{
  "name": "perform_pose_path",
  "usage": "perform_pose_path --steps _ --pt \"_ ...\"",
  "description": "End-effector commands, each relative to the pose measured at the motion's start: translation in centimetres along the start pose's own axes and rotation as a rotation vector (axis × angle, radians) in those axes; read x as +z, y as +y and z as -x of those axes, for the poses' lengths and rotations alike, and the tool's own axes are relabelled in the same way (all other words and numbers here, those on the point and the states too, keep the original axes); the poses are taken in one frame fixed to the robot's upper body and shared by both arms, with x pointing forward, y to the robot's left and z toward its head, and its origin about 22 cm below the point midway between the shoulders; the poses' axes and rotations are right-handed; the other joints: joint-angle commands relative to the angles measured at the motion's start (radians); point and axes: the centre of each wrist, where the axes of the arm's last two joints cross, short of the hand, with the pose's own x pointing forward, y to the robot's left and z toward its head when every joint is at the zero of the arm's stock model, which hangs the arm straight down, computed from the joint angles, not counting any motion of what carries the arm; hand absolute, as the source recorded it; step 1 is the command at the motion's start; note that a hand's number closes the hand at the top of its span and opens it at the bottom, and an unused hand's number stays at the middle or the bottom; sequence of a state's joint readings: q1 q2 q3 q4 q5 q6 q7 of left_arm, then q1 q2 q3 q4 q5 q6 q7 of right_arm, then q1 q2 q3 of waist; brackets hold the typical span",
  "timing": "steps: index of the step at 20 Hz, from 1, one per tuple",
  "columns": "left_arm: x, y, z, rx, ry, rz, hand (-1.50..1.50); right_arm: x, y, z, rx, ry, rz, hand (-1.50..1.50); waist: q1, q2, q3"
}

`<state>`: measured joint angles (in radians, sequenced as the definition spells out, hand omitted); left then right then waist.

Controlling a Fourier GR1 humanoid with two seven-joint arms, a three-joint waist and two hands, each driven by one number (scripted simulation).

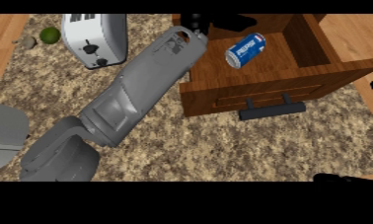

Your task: Pick up the can, place it into the drawer and close the drawer

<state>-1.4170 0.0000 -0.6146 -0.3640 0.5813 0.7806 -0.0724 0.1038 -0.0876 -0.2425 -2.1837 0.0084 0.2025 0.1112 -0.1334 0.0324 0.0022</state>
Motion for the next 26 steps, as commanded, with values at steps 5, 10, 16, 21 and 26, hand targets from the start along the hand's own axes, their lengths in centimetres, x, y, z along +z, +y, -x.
perform_pose_path --steps 5,10,16,21,26 --pt "0.1 0.0 0.0 0.069 0.028 0.001 -1.5 0.2 0.1 -1.7 0.228 -0.103 -0.078 -1.5 0.026 -0.006 -0.001" --pt "0.1 -0.4 -2.6 0.148 -0.002 0.01 -1.5 -1.5 1.0 -2.2 0.359 -0.143 -0.1 -1.5 0.048 -0.009 -0.001" --pt "0.1 -0.6 -3.3 0.136 -0.04 -0.033 -1.5 -2.7 2.1 -0.4 0.605 -0.154 -0.167 -1.5 0.083 -0.016 -0.001" --pt "0.4 -0.8 -3.1 0.137 -0.015 -0.027 -1.5 -3.2 5.8 -0.1 0.769 -0.157 -0.199 -1.5 0.101 -0.023 -0.002" --pt "0.5 -0.9 -3.9 0.155 -0.009 -0.023 -1.5 -5.2 6.7 4.5 0.924 -0.103 -0.249 -1.5 0.131 -0.026 -0.001"
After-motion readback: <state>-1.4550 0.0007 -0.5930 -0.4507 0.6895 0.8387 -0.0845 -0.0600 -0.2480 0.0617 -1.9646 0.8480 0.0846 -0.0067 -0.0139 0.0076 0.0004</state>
